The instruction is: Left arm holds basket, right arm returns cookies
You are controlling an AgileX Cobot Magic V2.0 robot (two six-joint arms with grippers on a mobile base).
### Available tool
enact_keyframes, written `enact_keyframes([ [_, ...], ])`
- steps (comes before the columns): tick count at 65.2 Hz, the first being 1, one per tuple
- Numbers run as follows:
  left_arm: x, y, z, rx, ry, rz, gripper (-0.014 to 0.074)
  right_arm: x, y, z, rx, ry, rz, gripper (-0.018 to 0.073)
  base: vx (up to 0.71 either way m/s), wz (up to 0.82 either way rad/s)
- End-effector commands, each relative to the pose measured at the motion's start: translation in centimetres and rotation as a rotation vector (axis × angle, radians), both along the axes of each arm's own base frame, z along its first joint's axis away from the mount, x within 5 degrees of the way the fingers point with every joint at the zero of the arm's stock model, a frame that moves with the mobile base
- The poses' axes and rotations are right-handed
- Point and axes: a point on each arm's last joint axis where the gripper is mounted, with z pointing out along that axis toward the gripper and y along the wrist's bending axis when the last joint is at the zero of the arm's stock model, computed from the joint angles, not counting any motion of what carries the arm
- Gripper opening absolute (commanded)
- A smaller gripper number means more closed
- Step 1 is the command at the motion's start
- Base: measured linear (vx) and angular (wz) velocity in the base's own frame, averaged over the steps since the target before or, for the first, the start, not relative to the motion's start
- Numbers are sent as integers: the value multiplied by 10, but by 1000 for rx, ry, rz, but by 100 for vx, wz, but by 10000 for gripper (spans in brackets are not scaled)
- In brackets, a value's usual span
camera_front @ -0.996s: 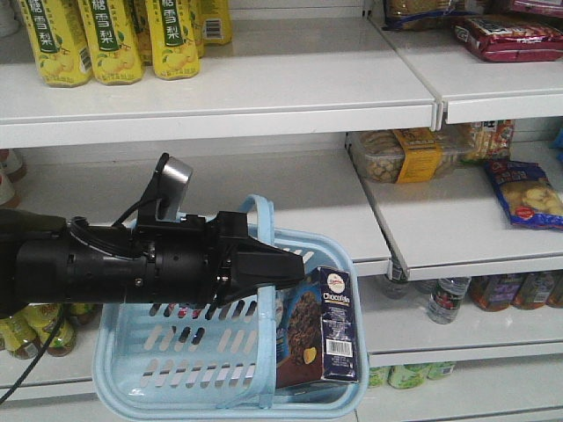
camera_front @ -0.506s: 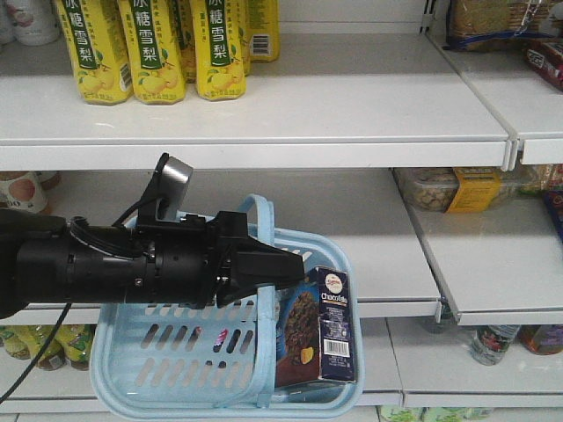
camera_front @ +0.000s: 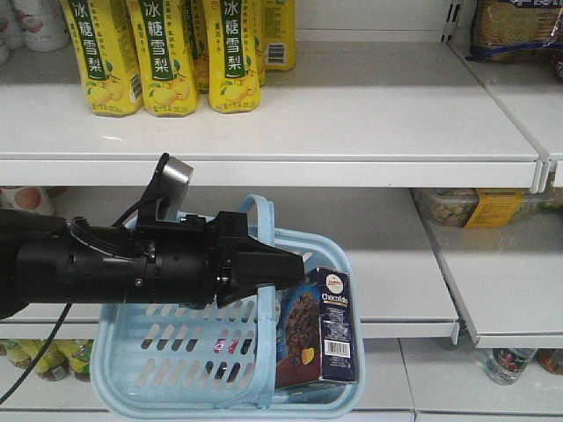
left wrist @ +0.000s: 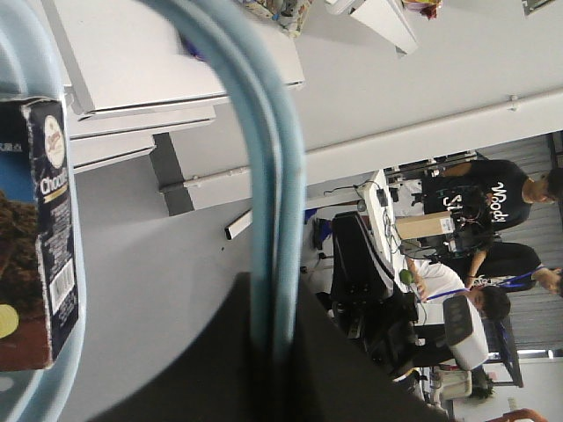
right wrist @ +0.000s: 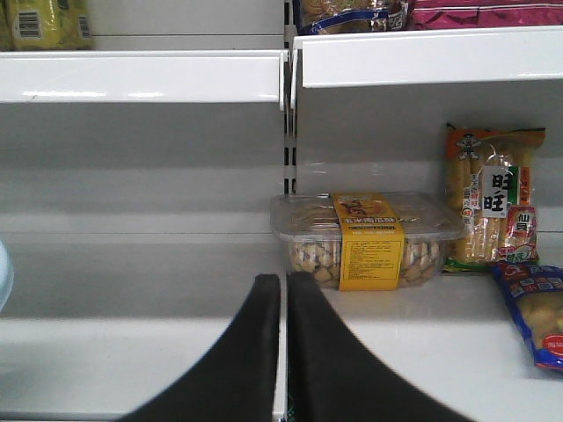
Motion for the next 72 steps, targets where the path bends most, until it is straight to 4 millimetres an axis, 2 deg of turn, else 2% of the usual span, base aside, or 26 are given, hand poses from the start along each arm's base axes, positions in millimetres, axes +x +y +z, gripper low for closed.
enact_keyframes([
  [1,-5,-2,31,-146,-37,-14,-3,0,0,1,-18,-67,-6,-10,4,-2],
  [72,-5,-2,31,-146,-37,-14,-3,0,0,1,-18,-67,-6,-10,3,0],
])
